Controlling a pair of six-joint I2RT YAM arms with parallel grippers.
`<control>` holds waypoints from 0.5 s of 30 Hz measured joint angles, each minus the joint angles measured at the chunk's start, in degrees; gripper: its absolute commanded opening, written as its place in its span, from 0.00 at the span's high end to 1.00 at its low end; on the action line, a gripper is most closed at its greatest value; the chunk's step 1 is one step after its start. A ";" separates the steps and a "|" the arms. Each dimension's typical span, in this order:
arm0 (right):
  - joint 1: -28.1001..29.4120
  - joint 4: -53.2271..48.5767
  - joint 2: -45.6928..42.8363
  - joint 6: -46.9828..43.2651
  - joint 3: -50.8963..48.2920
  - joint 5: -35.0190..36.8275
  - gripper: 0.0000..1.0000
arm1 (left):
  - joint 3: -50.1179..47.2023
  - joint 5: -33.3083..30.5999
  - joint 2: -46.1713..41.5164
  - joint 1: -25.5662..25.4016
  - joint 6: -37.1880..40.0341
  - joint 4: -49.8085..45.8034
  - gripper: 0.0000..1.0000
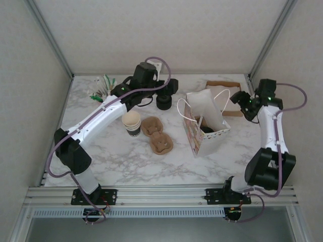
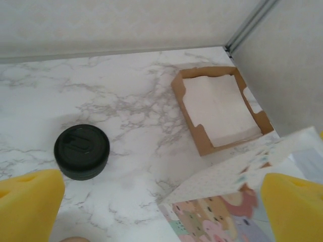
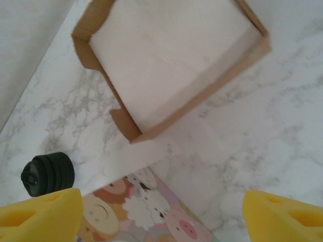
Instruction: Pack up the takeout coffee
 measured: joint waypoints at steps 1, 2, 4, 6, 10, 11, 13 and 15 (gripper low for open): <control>0.61 -0.07 1.81 -0.17 1.92 0.11 0.19 | -0.83 0.37 -0.17 0.59 -0.22 0.68 0.00; 1.20 -0.02 4.00 -0.44 4.00 0.37 0.20 | -1.68 0.85 -0.33 1.14 -0.44 1.36 0.00; 1.84 -0.20 8.26 -0.87 7.89 0.92 0.23 | -2.82 1.79 -0.33 1.90 -0.87 2.40 0.00; 2.23 -0.61 13.14 -1.31 11.87 1.68 0.26 | -3.80 2.93 -0.33 2.54 -1.22 3.13 0.00; 3.52 -3.30 22.60 -2.03 20.24 4.46 0.32 | -5.11 4.35 -0.35 3.58 -1.57 4.13 0.00; 4.13 -4.24 25.29 -2.45 22.82 5.18 0.33 | -5.38 4.50 -0.35 3.87 -1.73 4.44 0.00; 5.33 -5.88 29.94 -2.78 27.41 6.69 0.33 | -5.57 4.68 -0.35 4.28 -1.95 4.76 0.00; 6.69 -8.02 34.93 -3.23 32.39 8.61 0.34 | -5.60 4.90 -0.35 4.46 -2.14 4.83 0.00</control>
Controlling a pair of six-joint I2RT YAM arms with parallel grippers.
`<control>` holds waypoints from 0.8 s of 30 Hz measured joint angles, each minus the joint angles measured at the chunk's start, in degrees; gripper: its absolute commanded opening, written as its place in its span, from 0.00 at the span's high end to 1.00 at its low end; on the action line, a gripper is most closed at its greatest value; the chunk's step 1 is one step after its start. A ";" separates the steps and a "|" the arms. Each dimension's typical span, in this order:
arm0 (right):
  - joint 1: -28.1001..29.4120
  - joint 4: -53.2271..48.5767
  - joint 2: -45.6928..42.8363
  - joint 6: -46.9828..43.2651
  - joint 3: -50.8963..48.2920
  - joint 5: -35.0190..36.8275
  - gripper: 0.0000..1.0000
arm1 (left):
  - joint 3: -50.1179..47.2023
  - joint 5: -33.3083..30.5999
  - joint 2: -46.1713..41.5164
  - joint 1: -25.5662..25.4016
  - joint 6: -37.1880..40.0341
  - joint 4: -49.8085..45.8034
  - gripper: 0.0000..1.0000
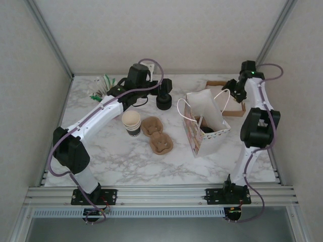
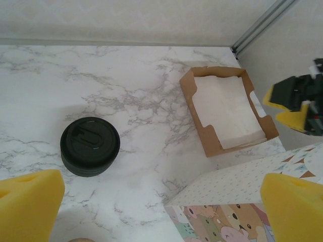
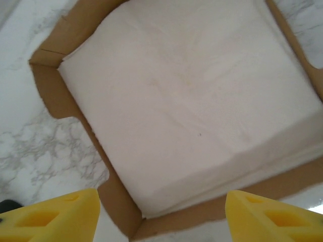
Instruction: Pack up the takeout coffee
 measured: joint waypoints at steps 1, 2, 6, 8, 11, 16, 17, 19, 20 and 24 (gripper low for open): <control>0.50 -0.92 1.86 -0.20 1.99 0.81 0.34 | -0.02 0.11 0.00 0.15 -0.07 0.09 0.00; 1.09 -2.10 4.35 -0.50 4.55 1.79 0.35 | -0.04 0.15 0.00 0.22 -0.22 0.17 0.00; 2.54 -6.08 12.11 -1.27 13.25 4.13 0.37 | -0.04 0.17 0.00 0.22 -0.42 0.33 0.00; 2.84 -8.00 15.58 -1.60 17.42 5.16 0.37 | -0.04 0.31 0.00 0.33 -0.46 0.33 0.00; 2.93 -10.95 19.98 -2.38 23.26 6.75 0.37 | -0.04 0.55 0.02 0.48 -0.46 0.33 0.00; 2.93 -14.75 25.35 -3.65 30.73 8.68 0.37 | 1.60 1.01 2.05 0.63 -0.46 0.35 0.00; 2.93 -15.37 26.25 -3.85 31.82 8.92 0.37 | 2.82 1.01 3.39 0.63 -0.46 0.37 0.00; 2.93 -16.33 28.15 -4.09 33.53 8.94 0.37 | 5.18 1.01 6.12 0.63 -0.46 0.35 0.00; 2.93 -16.81 29.14 -4.17 34.25 8.92 0.37 | 6.25 1.05 7.58 0.63 -0.48 0.39 0.00; 2.89 -18.91 33.86 -4.79 38.07 8.90 0.37 | 8.57 1.86 11.63 0.63 -0.83 0.22 0.00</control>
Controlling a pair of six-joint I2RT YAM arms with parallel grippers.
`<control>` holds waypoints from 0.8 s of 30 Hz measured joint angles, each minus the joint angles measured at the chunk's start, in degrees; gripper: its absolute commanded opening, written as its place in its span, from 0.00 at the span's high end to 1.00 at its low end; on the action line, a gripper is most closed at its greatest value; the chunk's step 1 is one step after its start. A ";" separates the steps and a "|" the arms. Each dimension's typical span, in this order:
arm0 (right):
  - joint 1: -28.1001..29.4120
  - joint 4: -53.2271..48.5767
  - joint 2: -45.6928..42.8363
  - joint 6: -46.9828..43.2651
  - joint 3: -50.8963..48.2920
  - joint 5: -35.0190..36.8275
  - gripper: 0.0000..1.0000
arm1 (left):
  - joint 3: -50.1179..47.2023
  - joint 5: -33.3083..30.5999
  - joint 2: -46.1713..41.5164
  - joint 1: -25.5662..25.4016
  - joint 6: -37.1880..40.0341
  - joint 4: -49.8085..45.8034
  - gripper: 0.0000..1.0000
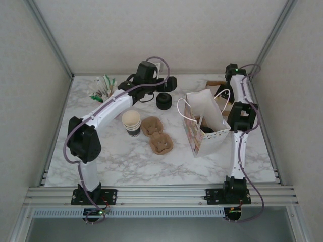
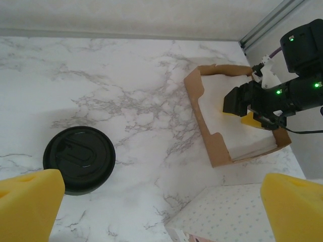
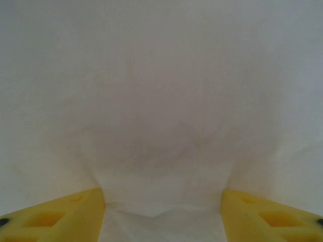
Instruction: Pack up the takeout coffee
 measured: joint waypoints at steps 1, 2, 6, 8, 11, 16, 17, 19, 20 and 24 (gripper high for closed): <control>-0.04 -0.57 0.70 -0.22 1.09 -0.02 0.38 | 0.44 0.26 0.70 0.00 -0.04 -0.17 0.00; -0.09 -1.05 0.72 -0.35 1.66 -0.20 0.38 | 1.01 0.48 1.31 0.00 -0.07 -0.35 0.00; -0.22 -1.42 1.49 -0.74 2.54 -0.48 0.42 | 2.47 0.85 2.47 0.00 -0.26 -0.39 0.00; -0.24 -1.60 1.49 -0.81 2.69 -0.63 0.46 | 2.82 0.85 2.54 0.00 -0.28 -0.37 0.00; -0.46 -1.73 1.49 -0.76 2.69 -0.61 0.53 | 2.93 0.85 2.56 -0.02 -0.28 -0.39 0.00; -0.79 -1.84 1.25 -0.76 2.60 -0.74 0.64 | 2.93 0.85 2.56 -0.02 -0.28 -0.39 0.00; -0.83 -1.68 1.11 -0.79 2.45 -0.92 0.65 | 2.93 0.85 2.58 -0.04 -0.28 -0.39 0.00; -0.87 -1.40 0.85 -0.79 2.05 -1.14 0.65 | 2.93 0.87 2.58 -0.07 -0.28 -0.39 0.00; -0.90 -1.25 0.68 -0.79 1.84 -1.16 0.65 | 2.93 0.85 2.58 -0.07 -0.28 -0.39 0.00; -0.87 -0.50 -0.04 -0.72 1.03 -1.55 0.70 | 2.93 0.85 2.56 -0.07 -0.28 -0.39 0.00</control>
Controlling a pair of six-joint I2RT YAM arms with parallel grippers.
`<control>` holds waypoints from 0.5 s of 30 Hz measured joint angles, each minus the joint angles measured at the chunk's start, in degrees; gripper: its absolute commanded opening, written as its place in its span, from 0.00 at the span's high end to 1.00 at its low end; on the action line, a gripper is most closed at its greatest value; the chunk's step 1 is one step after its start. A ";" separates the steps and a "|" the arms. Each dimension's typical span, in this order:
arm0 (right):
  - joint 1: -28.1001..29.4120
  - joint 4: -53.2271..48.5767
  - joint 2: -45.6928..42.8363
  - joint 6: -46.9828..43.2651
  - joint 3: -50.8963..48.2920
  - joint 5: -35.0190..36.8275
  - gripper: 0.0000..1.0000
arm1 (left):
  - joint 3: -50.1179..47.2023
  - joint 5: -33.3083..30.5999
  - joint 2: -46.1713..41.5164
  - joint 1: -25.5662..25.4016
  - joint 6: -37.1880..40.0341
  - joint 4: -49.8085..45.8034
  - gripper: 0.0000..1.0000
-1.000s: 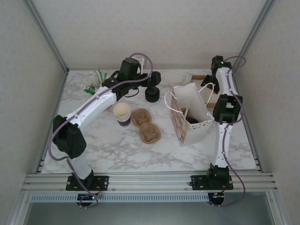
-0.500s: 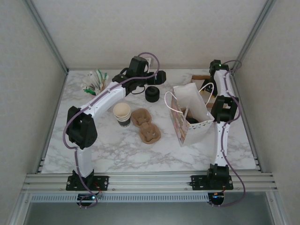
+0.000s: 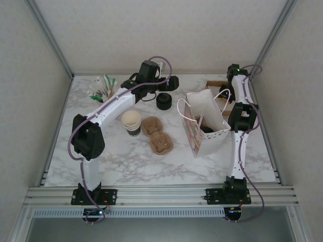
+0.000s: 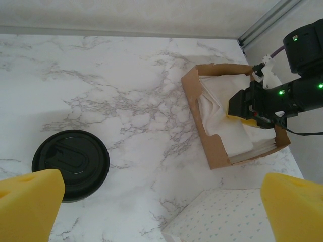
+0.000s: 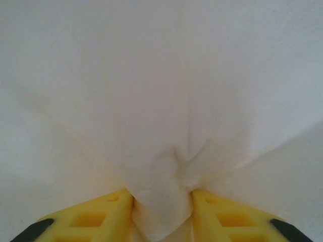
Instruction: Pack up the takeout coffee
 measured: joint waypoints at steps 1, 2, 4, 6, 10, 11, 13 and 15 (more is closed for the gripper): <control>0.00 0.35 -0.26 0.00 -0.37 -0.07 0.71 | 0.00 0.00 0.02 0.00 0.00 0.00 0.00; 0.00 0.55 -0.55 -0.02 -0.70 -0.13 0.72 | 0.00 0.00 0.02 0.00 0.00 0.00 0.01; 0.00 0.96 -1.09 -0.04 -0.98 -0.17 0.74 | 0.00 0.00 0.02 0.00 0.00 0.00 0.00; 0.00 1.31 -1.88 0.00 -1.51 -0.17 0.77 | 0.00 0.00 0.02 0.00 0.00 -0.02 0.00; -0.07 1.62 -3.43 -0.04 -1.70 -0.17 0.79 | 0.00 0.00 0.00 0.00 0.00 -0.02 0.00; -0.09 1.70 -3.63 -0.04 -1.70 -0.17 0.80 | 0.00 0.00 0.02 0.00 0.00 -0.02 0.00; -0.11 1.90 -3.98 -0.04 -1.73 -0.17 0.80 | 0.00 0.00 0.02 0.00 0.00 -0.02 0.00; -0.20 2.19 -4.22 -0.04 -1.88 -0.17 0.80 | 0.00 0.00 0.02 0.00 0.00 -0.02 0.00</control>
